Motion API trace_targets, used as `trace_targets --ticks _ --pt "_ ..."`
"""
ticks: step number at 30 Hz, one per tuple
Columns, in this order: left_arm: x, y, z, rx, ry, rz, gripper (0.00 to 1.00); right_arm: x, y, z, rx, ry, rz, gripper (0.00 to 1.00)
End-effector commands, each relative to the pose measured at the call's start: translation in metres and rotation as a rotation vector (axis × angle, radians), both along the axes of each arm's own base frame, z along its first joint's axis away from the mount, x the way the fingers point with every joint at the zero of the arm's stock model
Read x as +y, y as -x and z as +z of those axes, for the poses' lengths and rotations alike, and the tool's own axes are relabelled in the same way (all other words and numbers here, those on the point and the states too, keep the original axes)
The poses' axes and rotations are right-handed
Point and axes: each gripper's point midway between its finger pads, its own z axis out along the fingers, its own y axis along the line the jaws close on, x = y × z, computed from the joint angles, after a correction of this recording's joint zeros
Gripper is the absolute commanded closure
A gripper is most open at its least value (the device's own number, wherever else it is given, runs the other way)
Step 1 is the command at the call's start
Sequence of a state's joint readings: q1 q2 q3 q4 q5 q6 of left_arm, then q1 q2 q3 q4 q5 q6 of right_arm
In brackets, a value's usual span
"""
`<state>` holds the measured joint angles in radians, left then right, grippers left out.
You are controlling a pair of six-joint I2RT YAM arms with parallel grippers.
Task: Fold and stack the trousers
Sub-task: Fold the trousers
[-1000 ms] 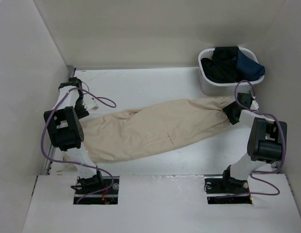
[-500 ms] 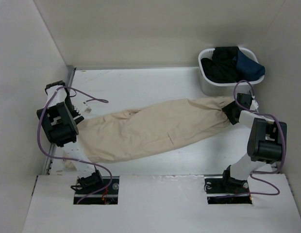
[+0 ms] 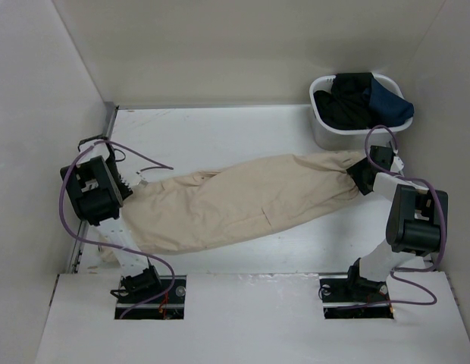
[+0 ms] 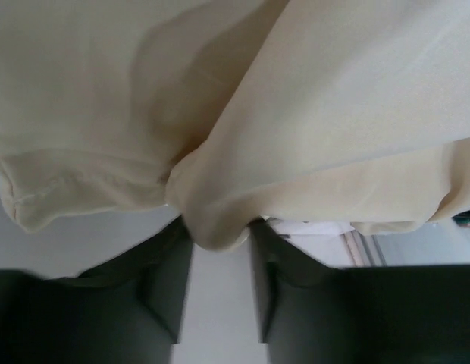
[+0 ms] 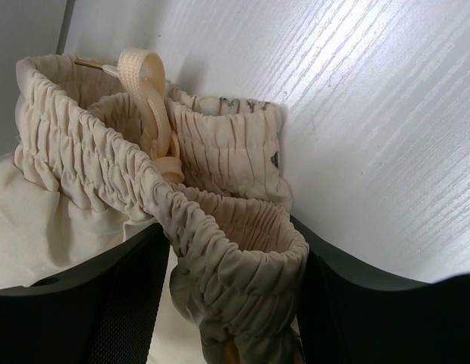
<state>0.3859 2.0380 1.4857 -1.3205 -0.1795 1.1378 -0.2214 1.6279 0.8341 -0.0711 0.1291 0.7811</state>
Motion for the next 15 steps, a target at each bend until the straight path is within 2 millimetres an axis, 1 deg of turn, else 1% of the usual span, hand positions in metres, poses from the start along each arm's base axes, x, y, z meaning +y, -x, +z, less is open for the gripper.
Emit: trace_targets --ticks 1,2,3,4,5,7,8,9,11,12,15 --pt "-0.006 0.024 0.005 0.122 0.028 0.006 0.82 -0.005 0.004 0.001 0.016 0.027 -0.007 0.35" --pt "-0.006 0.022 0.006 0.121 0.02 0.016 0.91 -0.004 0.004 -0.002 0.021 0.023 -0.011 0.36" --pt "-0.003 0.019 0.006 0.106 0.009 0.023 0.95 -0.004 0.005 -0.003 0.023 0.021 -0.012 0.38" --pt "0.001 0.01 0.008 0.072 -0.009 0.027 0.97 -0.004 0.005 -0.004 0.026 0.02 -0.015 0.43" --pt "0.008 -0.004 0.011 0.003 -0.042 0.036 0.98 -0.004 0.005 -0.005 0.029 0.019 -0.015 0.49" --pt "0.028 -0.039 0.029 -0.163 -0.156 0.041 1.0 -0.005 0.006 -0.006 0.03 0.023 -0.015 0.61" --pt "0.036 -0.049 0.042 -0.224 -0.214 0.022 1.0 -0.005 0.006 -0.006 0.034 0.026 -0.015 0.66" --pt "0.039 -0.056 0.054 -0.255 -0.258 -0.024 1.0 -0.006 0.007 -0.007 0.039 0.029 -0.013 0.71" --pt "0.035 -0.061 0.075 -0.288 -0.318 -0.129 1.0 -0.006 0.007 -0.008 0.042 0.033 -0.01 0.76" --pt "0.03 -0.062 0.083 -0.295 -0.337 -0.184 1.0 -0.006 0.007 -0.008 0.043 0.035 -0.008 0.79" --pt "0.013 -0.056 0.099 -0.264 -0.367 -0.308 0.99 -0.007 0.008 -0.009 0.046 0.04 -0.007 0.8"
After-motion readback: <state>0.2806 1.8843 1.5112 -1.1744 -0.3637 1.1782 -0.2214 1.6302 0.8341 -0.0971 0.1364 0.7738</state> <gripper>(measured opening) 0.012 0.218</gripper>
